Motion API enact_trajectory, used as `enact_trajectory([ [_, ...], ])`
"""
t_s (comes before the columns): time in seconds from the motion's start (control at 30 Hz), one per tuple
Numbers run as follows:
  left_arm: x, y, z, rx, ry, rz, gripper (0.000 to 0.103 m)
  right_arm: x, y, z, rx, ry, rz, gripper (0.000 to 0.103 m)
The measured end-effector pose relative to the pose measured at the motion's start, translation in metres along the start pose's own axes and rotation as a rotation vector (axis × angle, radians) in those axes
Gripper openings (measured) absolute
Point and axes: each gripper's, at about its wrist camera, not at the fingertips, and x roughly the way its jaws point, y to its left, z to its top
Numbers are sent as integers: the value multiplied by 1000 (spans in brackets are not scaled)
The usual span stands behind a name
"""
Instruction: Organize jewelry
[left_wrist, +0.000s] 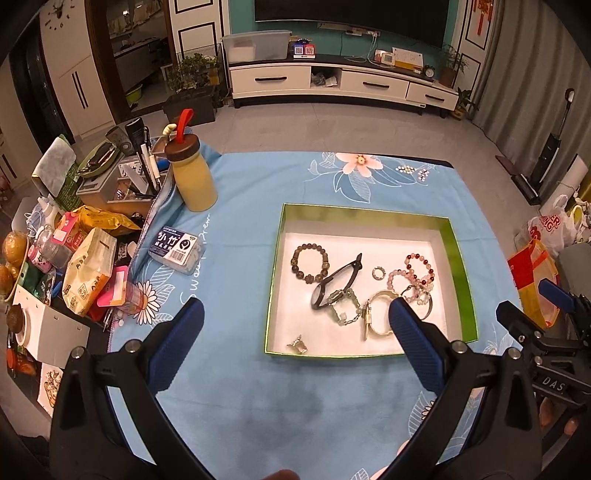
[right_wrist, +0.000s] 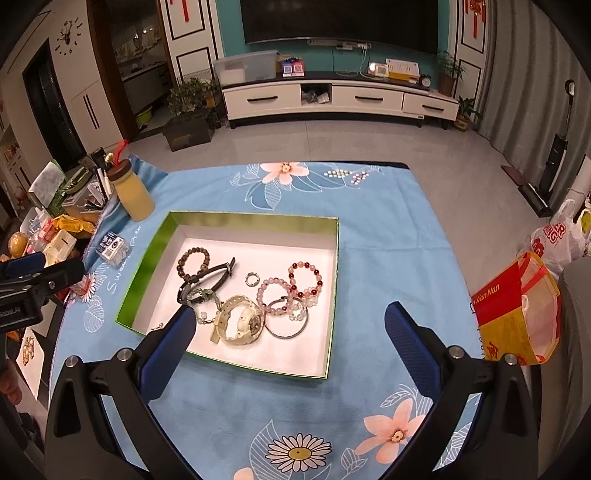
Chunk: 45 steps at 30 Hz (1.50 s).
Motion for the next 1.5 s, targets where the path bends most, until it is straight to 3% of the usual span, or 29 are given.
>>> enact_trajectory([
  [0.5,14,-10,0,47,31,64,101,9,-1,3,1,15,-6,102],
  [1.5,26,-7,3,20,48,70,101,14,-2,5,9,17,-6,102],
])
